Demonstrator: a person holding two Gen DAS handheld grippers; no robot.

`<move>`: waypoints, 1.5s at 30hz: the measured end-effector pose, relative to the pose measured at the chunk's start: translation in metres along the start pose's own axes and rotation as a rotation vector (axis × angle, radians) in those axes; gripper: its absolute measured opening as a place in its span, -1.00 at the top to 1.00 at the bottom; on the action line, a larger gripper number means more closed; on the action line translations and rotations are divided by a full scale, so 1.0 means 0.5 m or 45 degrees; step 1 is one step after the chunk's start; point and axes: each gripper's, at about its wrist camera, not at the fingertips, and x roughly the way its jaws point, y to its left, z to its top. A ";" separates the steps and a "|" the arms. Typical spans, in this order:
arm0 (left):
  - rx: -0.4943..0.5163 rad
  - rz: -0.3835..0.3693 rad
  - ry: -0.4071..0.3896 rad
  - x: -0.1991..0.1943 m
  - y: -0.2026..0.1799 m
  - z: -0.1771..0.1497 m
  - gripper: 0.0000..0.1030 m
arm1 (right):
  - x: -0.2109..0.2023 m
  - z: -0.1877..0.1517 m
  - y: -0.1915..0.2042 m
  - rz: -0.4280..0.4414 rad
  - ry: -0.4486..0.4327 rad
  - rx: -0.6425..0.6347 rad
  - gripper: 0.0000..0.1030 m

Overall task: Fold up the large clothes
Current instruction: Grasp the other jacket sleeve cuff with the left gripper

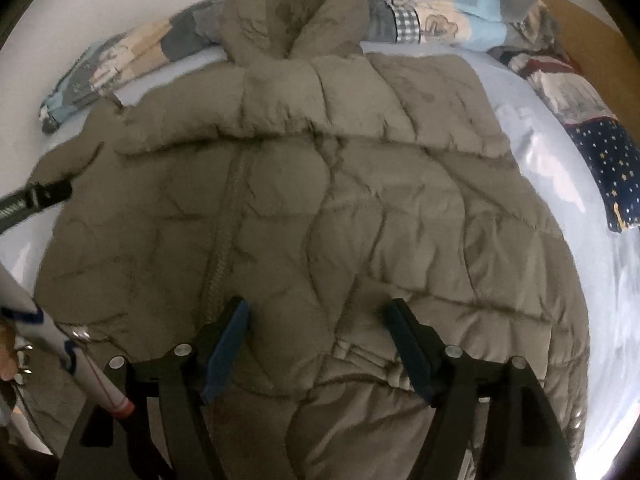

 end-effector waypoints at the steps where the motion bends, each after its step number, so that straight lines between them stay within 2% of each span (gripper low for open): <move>1: -0.005 0.001 0.002 0.003 0.005 0.003 -0.98 | -0.010 0.005 0.001 0.021 -0.025 0.006 -0.50; 5: -0.017 0.020 0.003 0.014 0.032 0.017 -0.98 | -0.048 0.012 0.022 0.077 -0.114 -0.067 -0.50; 7: -0.042 0.017 0.004 0.020 0.062 0.025 -0.98 | -0.050 0.008 0.029 0.109 -0.108 -0.080 -0.50; 10: -0.148 0.007 0.018 0.032 0.132 0.038 -0.98 | -0.044 0.004 0.027 0.124 -0.084 -0.089 -0.50; 14: -0.347 0.022 0.052 0.058 0.261 0.052 -0.98 | -0.044 0.005 0.022 0.130 -0.072 -0.090 -0.50; 16: -0.408 0.031 0.048 0.066 0.319 0.055 -0.98 | -0.048 0.006 0.025 0.130 -0.075 -0.085 -0.50; 18: -0.496 0.000 0.027 0.070 0.384 0.056 -0.96 | -0.050 0.007 0.024 0.129 -0.080 -0.079 -0.50; 22: -0.640 -0.021 0.022 0.085 0.504 0.057 -0.27 | -0.055 0.004 0.024 0.132 -0.083 -0.079 -0.50; 26: -0.795 -0.083 0.000 0.109 0.613 0.063 -0.24 | -0.056 0.003 0.028 0.144 -0.079 -0.090 -0.50; 29: -0.920 -0.189 -0.046 0.136 0.684 0.072 -0.24 | -0.053 0.003 0.032 0.150 -0.078 -0.096 -0.50; 34: -1.126 -0.346 -0.077 0.203 0.756 0.078 -0.07 | -0.036 0.002 0.042 0.146 -0.055 -0.117 -0.50; 35: -1.142 -0.352 -0.090 0.213 0.768 0.082 -0.03 | -0.031 0.002 0.044 0.141 -0.049 -0.121 -0.50; 37: -1.146 -0.331 -0.126 0.224 0.774 0.088 -0.03 | -0.023 0.003 0.044 0.132 -0.044 -0.122 -0.50; 42: -1.162 -0.298 -0.106 0.275 0.769 0.101 -0.03 | 0.000 0.005 0.043 0.114 -0.020 -0.116 -0.50; 45: -1.131 -0.267 -0.155 0.282 0.765 0.109 -0.03 | 0.009 0.009 0.040 0.114 -0.008 -0.102 -0.50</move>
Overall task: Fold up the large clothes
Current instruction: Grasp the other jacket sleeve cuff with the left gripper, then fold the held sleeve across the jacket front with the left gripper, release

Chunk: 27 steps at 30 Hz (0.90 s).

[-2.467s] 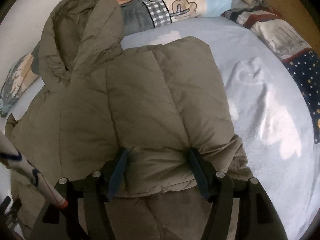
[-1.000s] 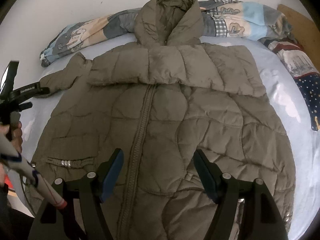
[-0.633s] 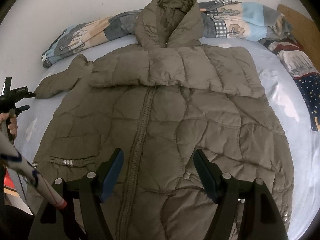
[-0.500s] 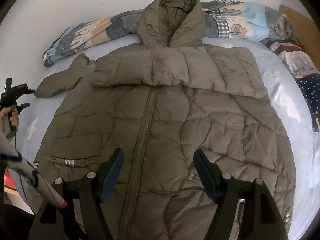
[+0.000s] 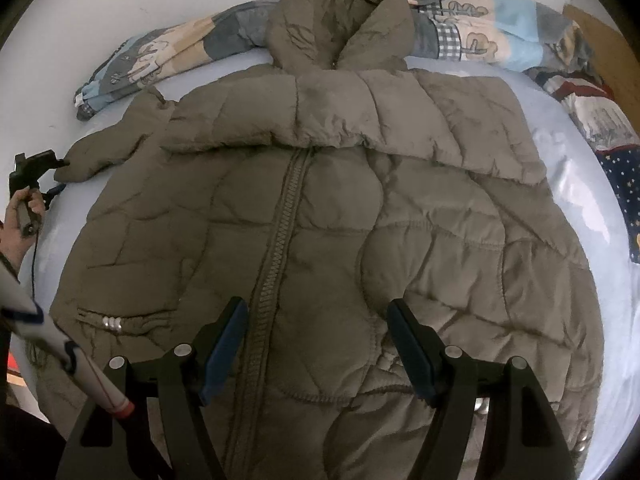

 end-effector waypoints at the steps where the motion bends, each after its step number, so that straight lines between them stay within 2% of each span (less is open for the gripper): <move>1: 0.014 0.007 -0.011 0.000 -0.005 -0.001 0.09 | 0.001 0.001 -0.002 0.000 -0.001 0.004 -0.50; 2: 0.028 0.020 -0.033 -0.005 -0.012 -0.004 0.59 | 0.001 0.002 -0.003 -0.001 -0.003 0.006 -0.50; 3: 0.036 0.020 -0.050 -0.013 -0.018 -0.003 0.67 | 0.000 0.003 -0.005 -0.003 -0.005 0.009 -0.50; 5: 0.050 0.008 -0.072 -0.034 -0.039 -0.001 0.72 | -0.003 0.002 -0.011 -0.007 -0.013 0.024 -0.50; 9: 0.183 -0.045 -0.165 -0.116 -0.139 -0.006 0.74 | -0.022 0.008 -0.032 -0.008 -0.048 0.081 -0.50; 11: 0.266 -0.110 -0.194 -0.165 -0.206 -0.022 0.75 | -0.041 0.011 -0.044 -0.025 -0.092 0.111 -0.50; 14: 0.459 -0.193 -0.223 -0.248 -0.340 -0.083 0.75 | -0.072 0.015 -0.065 -0.044 -0.160 0.161 -0.50; 17: 0.677 -0.263 -0.244 -0.327 -0.479 -0.193 0.75 | -0.104 0.016 -0.099 -0.075 -0.228 0.234 -0.50; 20: 0.874 -0.402 -0.180 -0.369 -0.592 -0.342 0.75 | -0.132 0.014 -0.133 -0.106 -0.280 0.301 -0.50; 24: 1.120 -0.485 0.041 -0.333 -0.684 -0.585 0.74 | -0.163 0.015 -0.177 -0.149 -0.340 0.378 -0.50; 27: 1.195 -0.460 0.259 -0.250 -0.695 -0.745 0.74 | -0.185 0.015 -0.217 -0.183 -0.383 0.446 -0.50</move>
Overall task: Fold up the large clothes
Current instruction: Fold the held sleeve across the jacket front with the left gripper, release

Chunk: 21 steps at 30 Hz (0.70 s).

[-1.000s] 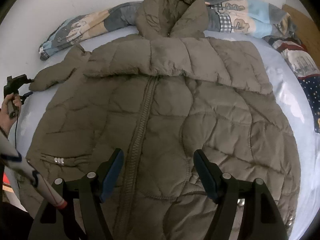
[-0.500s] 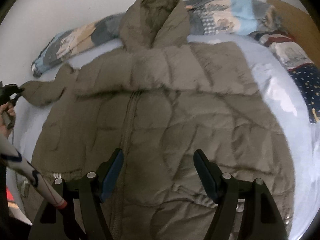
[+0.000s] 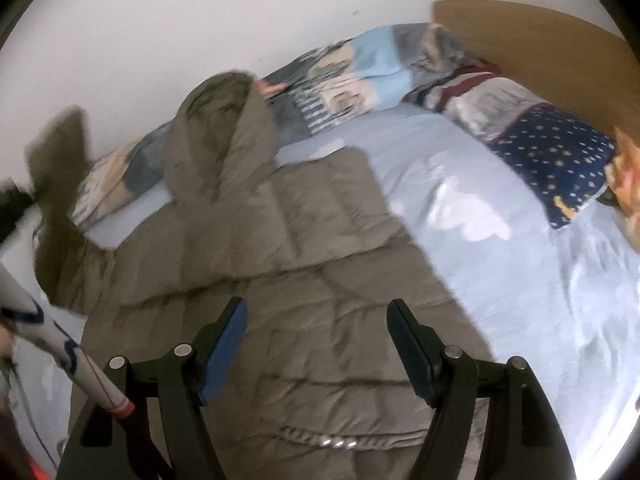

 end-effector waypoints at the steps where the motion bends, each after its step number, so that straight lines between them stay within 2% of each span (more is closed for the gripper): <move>1: 0.017 -0.005 0.063 0.041 -0.020 -0.028 0.74 | -0.003 0.006 -0.013 -0.011 -0.010 0.024 -0.50; 4: 0.038 0.042 0.282 0.163 -0.055 -0.099 0.71 | -0.006 0.018 -0.044 -0.010 -0.022 0.090 -0.50; 5: 0.046 0.078 0.321 0.182 -0.055 -0.110 0.69 | -0.007 0.022 -0.053 -0.002 -0.022 0.112 -0.50; 7: 0.069 0.092 0.333 0.167 -0.063 -0.115 0.67 | -0.004 0.029 -0.067 0.029 -0.007 0.159 -0.50; 8: 0.083 0.080 0.333 0.152 -0.067 -0.106 0.59 | -0.001 0.034 -0.073 0.070 0.004 0.192 -0.50; 9: 0.100 0.060 0.325 0.120 -0.075 -0.090 0.51 | 0.001 0.037 -0.076 0.100 0.011 0.213 -0.50; 10: 0.098 0.047 0.311 0.102 -0.061 -0.074 0.28 | 0.005 0.041 -0.077 0.126 0.018 0.227 -0.50; 11: 0.092 0.017 0.271 0.062 -0.062 -0.064 -0.05 | 0.010 0.045 -0.075 0.172 0.029 0.236 -0.50; 13: 0.085 0.002 0.170 -0.024 -0.045 -0.046 -0.36 | 0.026 0.046 -0.068 0.281 0.067 0.268 -0.50; 16: 0.085 0.111 0.060 -0.135 0.002 -0.059 -0.40 | 0.068 0.042 -0.047 0.449 0.161 0.327 -0.50; 18: 0.040 0.239 -0.010 -0.181 0.067 -0.077 -0.43 | 0.094 0.041 -0.023 0.525 0.204 0.339 -0.50; 21: -0.078 0.445 -0.059 -0.179 0.171 -0.116 -0.46 | 0.126 0.036 0.007 0.569 0.228 0.345 -0.50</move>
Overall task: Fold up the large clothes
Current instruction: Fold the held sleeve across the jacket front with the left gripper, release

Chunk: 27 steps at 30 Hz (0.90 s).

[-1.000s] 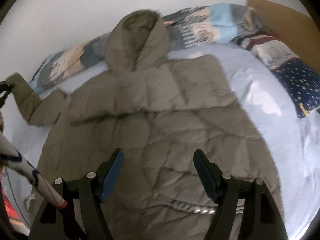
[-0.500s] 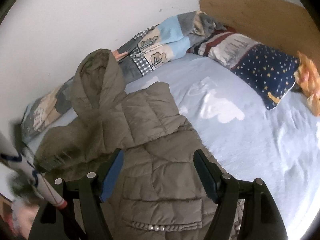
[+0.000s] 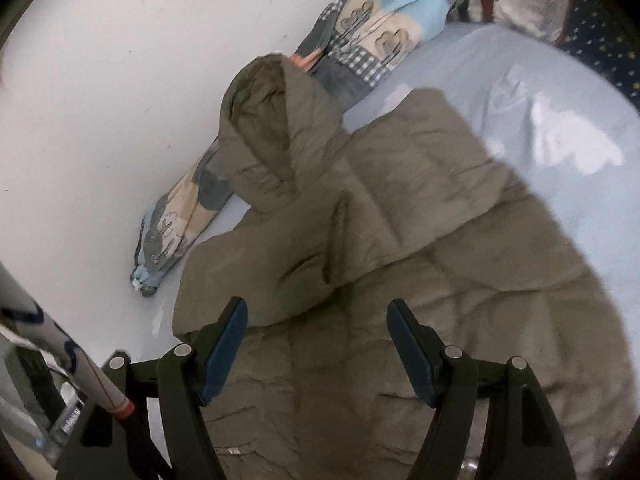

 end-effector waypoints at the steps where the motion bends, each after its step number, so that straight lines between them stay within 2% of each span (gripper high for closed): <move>1: -0.032 0.018 0.021 0.023 0.018 -0.003 -0.46 | 0.012 0.000 -0.003 0.012 0.005 0.020 -0.50; 3: -0.090 0.026 0.120 0.074 0.054 -0.006 -0.46 | 0.047 0.003 -0.013 0.048 0.032 0.079 -0.50; 4: -0.128 0.055 0.132 0.094 0.067 -0.002 -0.46 | 0.064 0.003 -0.021 0.043 0.036 0.104 -0.50; 5: -0.152 0.073 0.126 0.105 0.073 0.000 -0.46 | 0.073 0.007 -0.028 0.037 0.040 0.119 -0.50; 8: -0.209 0.092 0.123 0.142 0.085 0.017 -0.46 | 0.124 0.010 -0.048 0.053 0.082 0.168 -0.29; 13: -0.265 0.077 0.117 0.146 0.115 0.029 -0.46 | 0.165 0.013 -0.037 0.091 0.098 0.140 -0.22; 14: -0.261 0.085 0.116 0.150 0.114 0.034 -0.46 | 0.170 0.012 -0.032 0.095 0.092 0.123 -0.10; 15: -0.250 0.084 0.118 0.151 0.112 0.025 -0.46 | 0.177 0.010 -0.029 0.109 0.093 0.116 0.20; 16: -0.235 0.088 0.120 0.150 0.106 0.019 -0.46 | 0.180 0.008 -0.028 0.122 0.092 0.120 0.41; 17: -0.220 0.104 0.121 0.154 0.102 0.019 -0.46 | 0.176 0.008 -0.027 0.110 0.073 0.123 0.54; 18: -0.204 0.121 0.122 0.157 0.098 0.019 -0.46 | 0.165 0.010 -0.025 0.096 0.053 0.115 0.58; 21: -0.192 0.136 0.133 0.168 0.090 0.021 -0.46 | 0.117 0.029 0.000 -0.016 -0.067 0.014 0.61; 23: -0.190 0.136 0.145 0.176 0.086 0.021 -0.46 | 0.082 0.046 0.016 -0.157 -0.163 -0.072 0.61; 24: -0.187 0.141 0.152 0.180 0.083 0.020 -0.46 | 0.066 0.053 0.022 -0.275 -0.216 -0.122 0.61; 25: -0.183 0.143 0.161 0.184 0.080 0.018 -0.46 | 0.058 0.055 0.023 -0.347 -0.255 -0.161 0.61; 26: -0.175 0.138 0.175 0.190 0.075 0.015 -0.46 | 0.055 0.059 0.021 -0.411 -0.271 -0.197 0.61; 27: -0.165 0.139 0.185 0.194 0.070 0.013 -0.46 | 0.064 0.062 0.013 -0.455 -0.240 -0.210 0.61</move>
